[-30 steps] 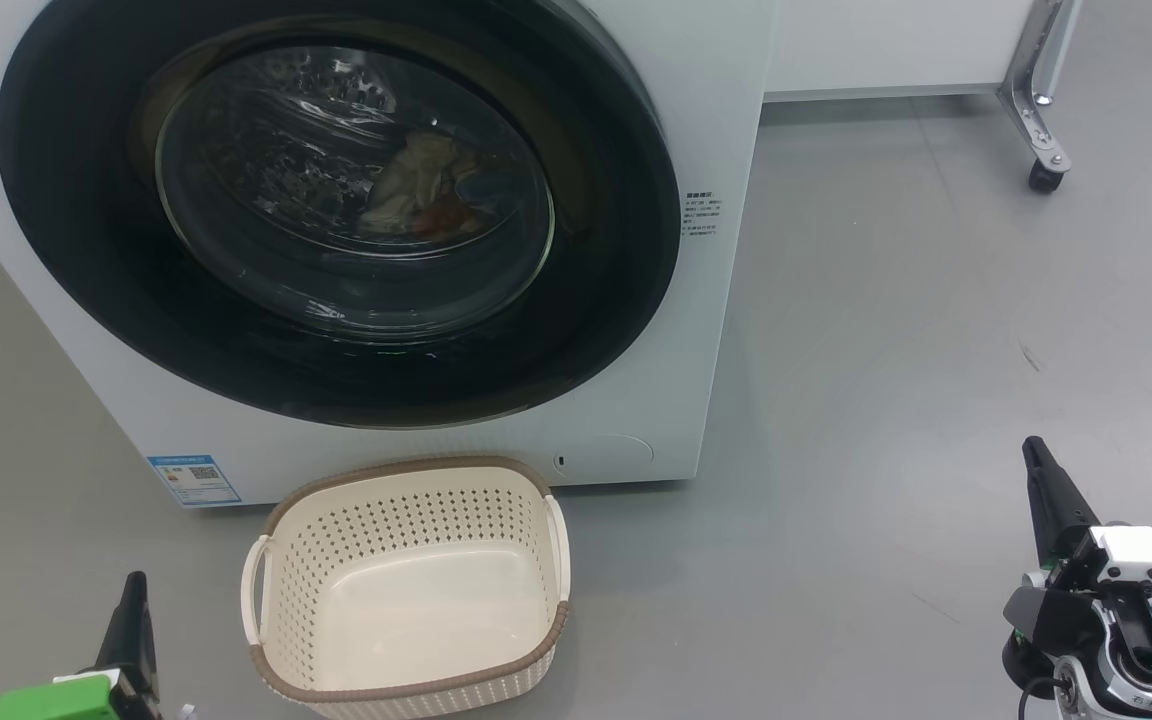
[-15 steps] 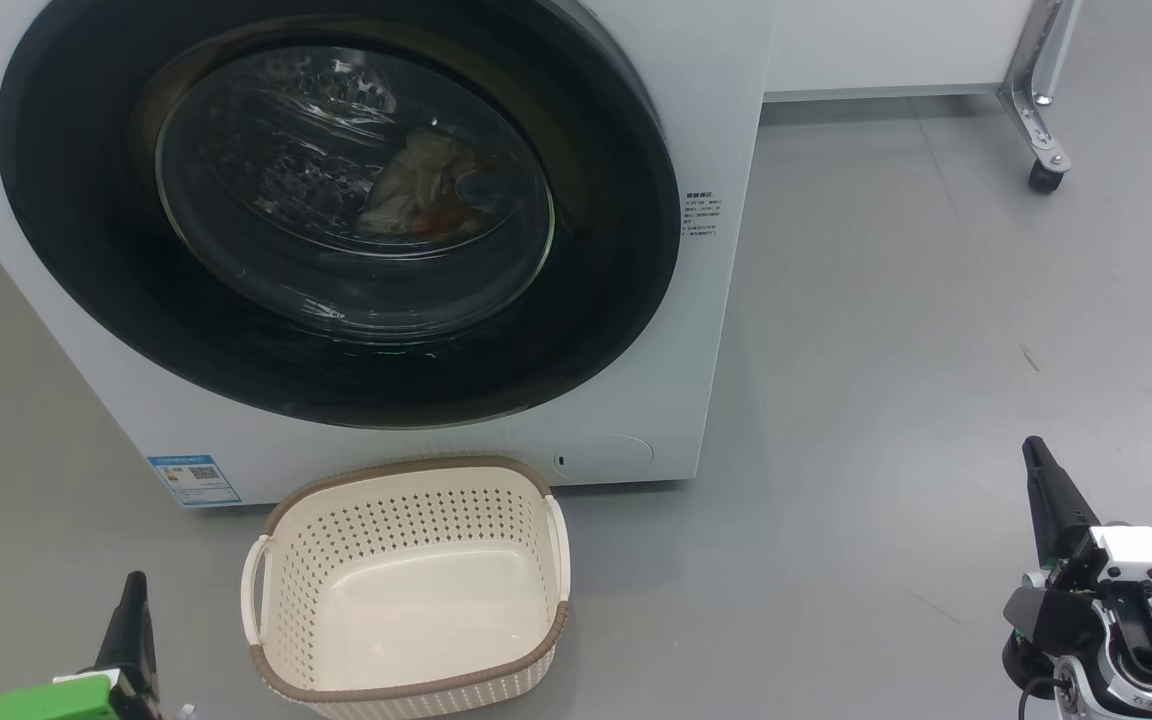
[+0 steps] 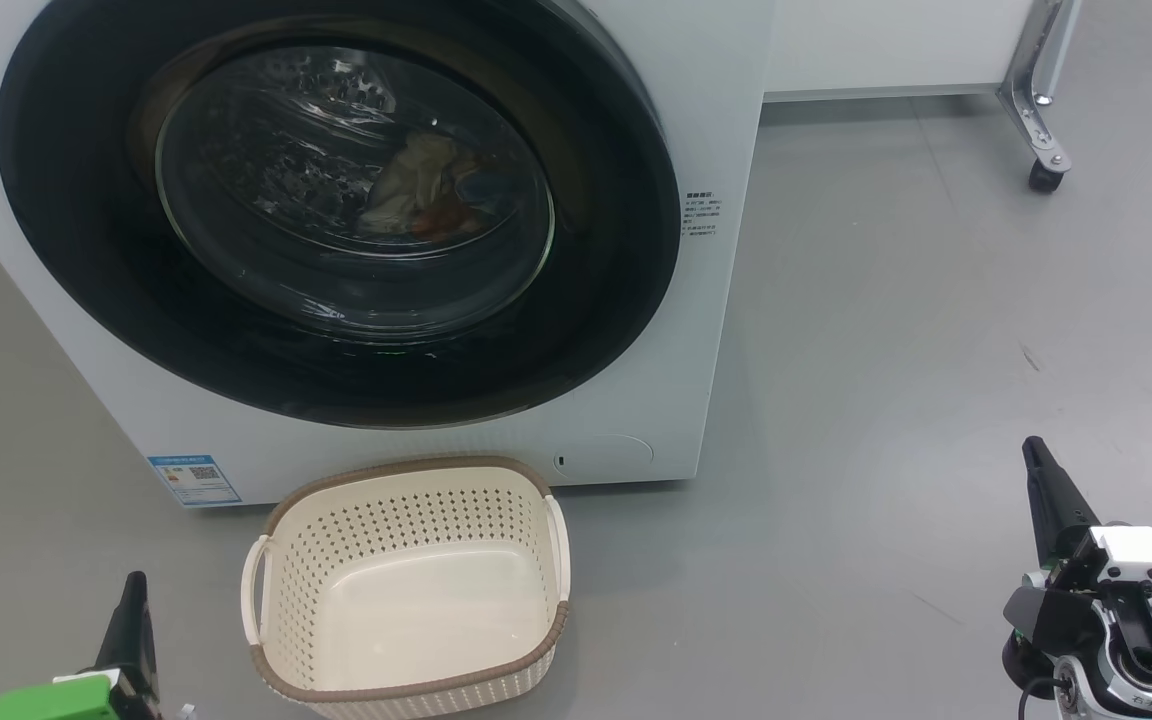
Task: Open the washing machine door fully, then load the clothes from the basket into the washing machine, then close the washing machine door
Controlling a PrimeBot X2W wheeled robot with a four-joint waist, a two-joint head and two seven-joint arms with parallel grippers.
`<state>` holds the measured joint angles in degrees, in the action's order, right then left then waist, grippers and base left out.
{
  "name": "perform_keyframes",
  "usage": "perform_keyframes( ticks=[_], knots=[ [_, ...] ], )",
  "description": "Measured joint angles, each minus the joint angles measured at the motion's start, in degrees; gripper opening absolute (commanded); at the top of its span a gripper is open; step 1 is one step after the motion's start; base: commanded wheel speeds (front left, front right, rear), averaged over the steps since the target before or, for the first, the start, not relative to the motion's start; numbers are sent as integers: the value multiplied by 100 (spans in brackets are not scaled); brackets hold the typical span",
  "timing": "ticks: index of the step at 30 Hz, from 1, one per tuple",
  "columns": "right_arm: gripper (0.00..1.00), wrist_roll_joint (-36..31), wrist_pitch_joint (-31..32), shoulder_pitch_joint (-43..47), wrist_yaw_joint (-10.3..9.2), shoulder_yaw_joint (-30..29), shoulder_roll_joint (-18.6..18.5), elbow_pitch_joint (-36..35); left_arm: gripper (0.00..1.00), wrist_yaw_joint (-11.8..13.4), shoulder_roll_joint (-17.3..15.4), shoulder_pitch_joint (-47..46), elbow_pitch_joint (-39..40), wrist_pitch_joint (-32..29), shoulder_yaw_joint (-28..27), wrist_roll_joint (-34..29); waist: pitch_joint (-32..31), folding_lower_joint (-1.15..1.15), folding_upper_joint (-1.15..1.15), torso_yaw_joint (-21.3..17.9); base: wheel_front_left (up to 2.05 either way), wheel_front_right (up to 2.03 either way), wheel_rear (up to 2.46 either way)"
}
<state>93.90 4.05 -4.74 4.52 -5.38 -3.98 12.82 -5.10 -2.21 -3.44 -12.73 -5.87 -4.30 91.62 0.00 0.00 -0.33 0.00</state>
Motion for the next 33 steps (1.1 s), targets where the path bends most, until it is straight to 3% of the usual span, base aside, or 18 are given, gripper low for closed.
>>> perform_keyframes(
  ticks=[33],
  knots=[
    [0,0,0,0,0,-4,5,0,0,5,0,0,0,0,-1,0,0,0,0,0,0,0,0]
  ],
)
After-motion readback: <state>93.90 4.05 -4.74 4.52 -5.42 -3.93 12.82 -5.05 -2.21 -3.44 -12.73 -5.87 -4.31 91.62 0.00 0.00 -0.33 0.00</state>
